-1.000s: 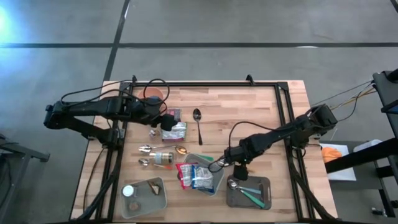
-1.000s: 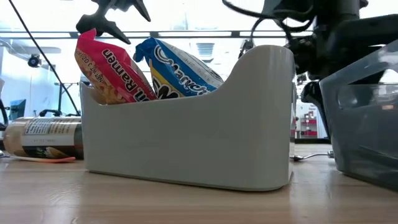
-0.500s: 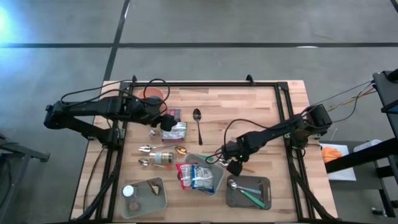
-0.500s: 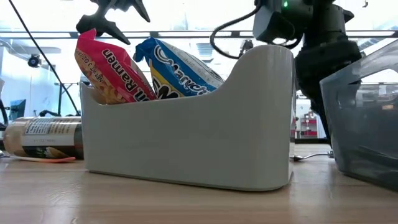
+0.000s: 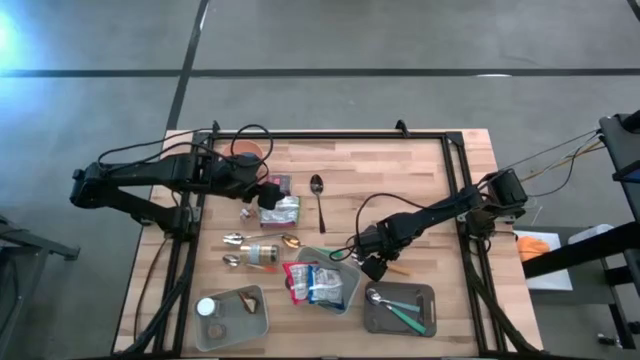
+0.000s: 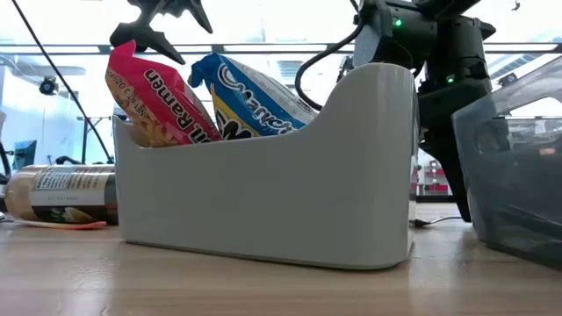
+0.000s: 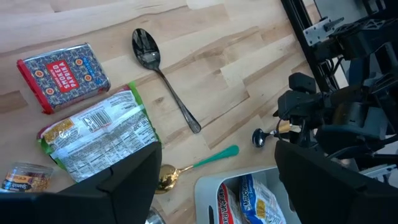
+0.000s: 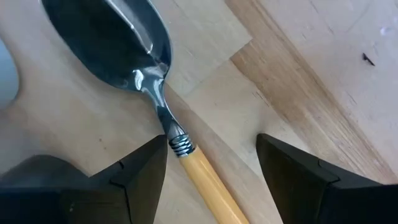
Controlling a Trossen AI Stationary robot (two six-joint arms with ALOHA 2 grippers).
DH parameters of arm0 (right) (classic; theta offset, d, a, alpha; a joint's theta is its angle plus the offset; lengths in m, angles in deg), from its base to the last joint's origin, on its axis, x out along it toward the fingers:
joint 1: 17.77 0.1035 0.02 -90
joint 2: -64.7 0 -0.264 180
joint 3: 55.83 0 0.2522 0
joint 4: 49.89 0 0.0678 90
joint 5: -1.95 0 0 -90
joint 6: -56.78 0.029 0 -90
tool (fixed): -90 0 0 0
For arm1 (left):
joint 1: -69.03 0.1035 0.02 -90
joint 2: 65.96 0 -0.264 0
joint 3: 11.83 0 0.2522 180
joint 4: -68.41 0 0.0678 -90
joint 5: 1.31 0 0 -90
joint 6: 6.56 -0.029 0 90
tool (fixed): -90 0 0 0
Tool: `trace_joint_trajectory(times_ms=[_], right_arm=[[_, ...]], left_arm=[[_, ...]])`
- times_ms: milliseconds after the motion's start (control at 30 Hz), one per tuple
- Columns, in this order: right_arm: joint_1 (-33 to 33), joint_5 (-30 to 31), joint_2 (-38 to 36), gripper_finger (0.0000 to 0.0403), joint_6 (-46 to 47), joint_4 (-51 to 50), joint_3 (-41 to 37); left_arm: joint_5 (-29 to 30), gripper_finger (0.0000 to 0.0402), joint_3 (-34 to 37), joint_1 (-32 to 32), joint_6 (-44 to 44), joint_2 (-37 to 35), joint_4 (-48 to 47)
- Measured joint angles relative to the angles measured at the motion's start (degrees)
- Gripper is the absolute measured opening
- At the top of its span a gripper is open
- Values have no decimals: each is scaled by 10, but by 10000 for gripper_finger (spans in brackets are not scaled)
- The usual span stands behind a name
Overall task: Pick & Place Food Item
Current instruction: Put the yellow spoon into the black bin
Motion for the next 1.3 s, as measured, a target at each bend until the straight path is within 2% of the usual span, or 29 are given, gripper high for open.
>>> trace_joint_trajectory(times_ms=[300,633,767,1133,1300], right_arm=[[-12,66,29,249,-9,-95,48],[-39,83,49,245,-44,-119,73],[-52,86,47,203,-54,-110,67],[-57,79,45,27,-87,-78,55],[-57,77,45,23,-97,-75,55]], left_arm=[[0,319,0,4,-10,0,0],[-4,319,0,4,-12,0,-15],[-5,319,0,4,-16,0,-16],[-9,319,0,4,-16,0,-16],[-9,318,0,4,-16,0,-16]])
